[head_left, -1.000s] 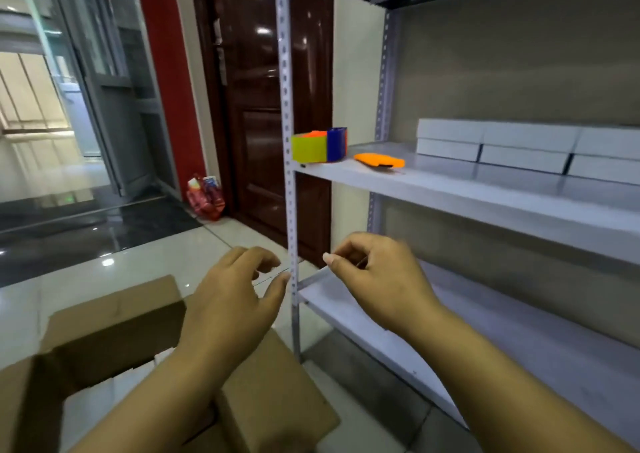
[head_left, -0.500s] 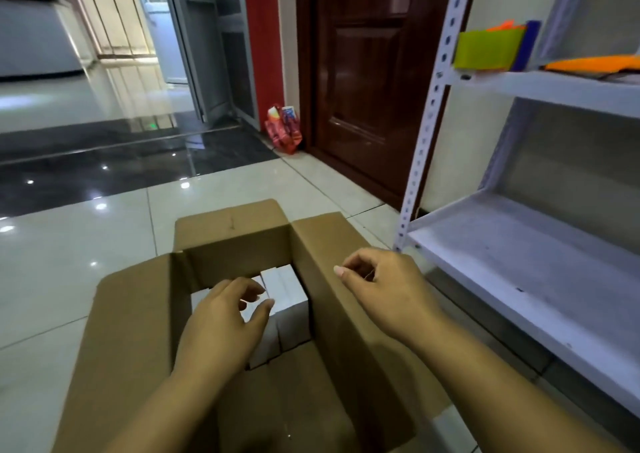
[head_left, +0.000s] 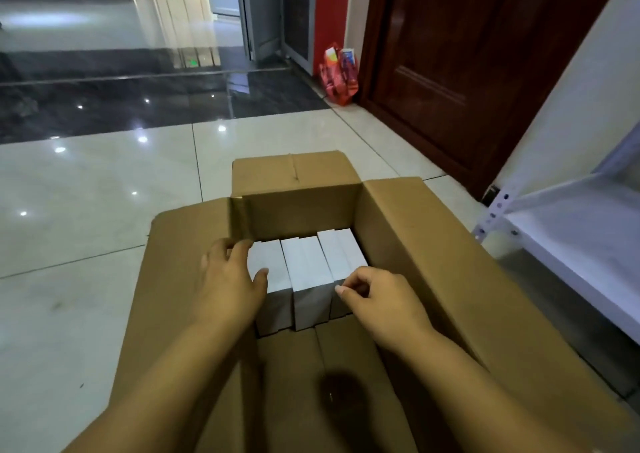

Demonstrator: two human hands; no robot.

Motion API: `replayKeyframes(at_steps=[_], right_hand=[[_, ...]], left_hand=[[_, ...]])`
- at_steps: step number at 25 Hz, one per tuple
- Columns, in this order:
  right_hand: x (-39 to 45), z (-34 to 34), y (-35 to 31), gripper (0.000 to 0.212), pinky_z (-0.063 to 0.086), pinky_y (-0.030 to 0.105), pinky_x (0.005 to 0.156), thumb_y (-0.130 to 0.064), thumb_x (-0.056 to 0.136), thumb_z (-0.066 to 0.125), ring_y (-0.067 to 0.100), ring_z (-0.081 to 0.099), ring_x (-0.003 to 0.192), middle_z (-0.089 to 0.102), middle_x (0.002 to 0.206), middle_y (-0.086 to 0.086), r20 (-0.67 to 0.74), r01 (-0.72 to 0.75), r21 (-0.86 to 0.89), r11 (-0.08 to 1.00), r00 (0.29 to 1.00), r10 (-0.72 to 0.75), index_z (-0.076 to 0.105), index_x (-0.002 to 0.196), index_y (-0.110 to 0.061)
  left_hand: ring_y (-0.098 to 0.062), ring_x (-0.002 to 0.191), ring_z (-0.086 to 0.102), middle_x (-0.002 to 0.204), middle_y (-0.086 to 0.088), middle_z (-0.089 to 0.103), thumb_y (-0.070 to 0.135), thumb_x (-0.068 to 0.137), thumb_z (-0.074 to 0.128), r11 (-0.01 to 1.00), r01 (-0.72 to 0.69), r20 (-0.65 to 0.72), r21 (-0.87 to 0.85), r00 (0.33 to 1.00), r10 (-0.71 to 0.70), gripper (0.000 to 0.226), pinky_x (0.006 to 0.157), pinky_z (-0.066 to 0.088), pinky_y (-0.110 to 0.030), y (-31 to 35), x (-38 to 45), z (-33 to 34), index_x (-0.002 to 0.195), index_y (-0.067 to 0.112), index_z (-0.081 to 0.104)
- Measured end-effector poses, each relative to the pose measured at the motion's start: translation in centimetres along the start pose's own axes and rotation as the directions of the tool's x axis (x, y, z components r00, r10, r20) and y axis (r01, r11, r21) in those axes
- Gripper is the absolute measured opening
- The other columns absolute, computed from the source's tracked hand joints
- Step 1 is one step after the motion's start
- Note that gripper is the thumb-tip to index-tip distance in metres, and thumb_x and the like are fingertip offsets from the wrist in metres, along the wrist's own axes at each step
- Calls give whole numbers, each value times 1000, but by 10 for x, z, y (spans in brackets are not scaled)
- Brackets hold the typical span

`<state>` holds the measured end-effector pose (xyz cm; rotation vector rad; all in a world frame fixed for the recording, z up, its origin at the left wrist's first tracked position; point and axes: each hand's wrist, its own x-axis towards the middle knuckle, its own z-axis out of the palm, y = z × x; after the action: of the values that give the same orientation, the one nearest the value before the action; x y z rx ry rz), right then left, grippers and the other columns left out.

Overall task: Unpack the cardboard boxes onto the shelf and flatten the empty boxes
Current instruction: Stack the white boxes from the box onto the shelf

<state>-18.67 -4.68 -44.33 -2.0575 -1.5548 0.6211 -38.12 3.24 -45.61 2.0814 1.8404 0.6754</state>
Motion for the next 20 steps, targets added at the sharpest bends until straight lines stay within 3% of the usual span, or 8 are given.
replayKeyframes(at_steps=[6,10,13,16,20], right_hand=[[45,48,2,17,54,31,71,-39,95,55,14,60,82,65,90,-5,77,-53,-146,988,995,65,62,96,-24],[79,77,5,29,51,32,78,-38,96,53,22,58,102,61,114,2,68,-81,-232,969,993,99,58,118,-20],[98,100,7,47,41,37,96,-41,97,49,28,40,125,45,137,7,86,-56,-336,940,992,90,44,137,-18],[113,120,7,66,31,40,106,-51,96,45,30,24,135,29,150,8,108,-7,-417,909,992,58,26,148,-15],[127,141,15,88,10,48,116,-67,92,33,32,-3,147,-5,162,5,248,16,-482,876,962,119,0,154,-13]], left_hand=[[-30,143,14,155,-13,15,21,95,52,989,84,80,121,992,-94,68,115,19,-38,-11,27,22,150,6,15],[-27,143,5,157,-8,1,1,90,49,985,95,99,141,989,-109,75,114,22,-35,-16,27,28,151,6,5],[-26,143,3,158,-6,-1,-2,88,49,987,95,103,132,989,-109,79,115,25,-34,-17,25,29,151,6,2],[-26,144,1,158,-6,-3,0,88,50,986,100,117,132,986,-115,81,116,22,-32,-15,25,29,151,6,0],[-24,143,0,158,-3,-6,3,87,54,988,111,140,106,982,-126,86,116,24,-33,-15,26,27,152,8,-2]])
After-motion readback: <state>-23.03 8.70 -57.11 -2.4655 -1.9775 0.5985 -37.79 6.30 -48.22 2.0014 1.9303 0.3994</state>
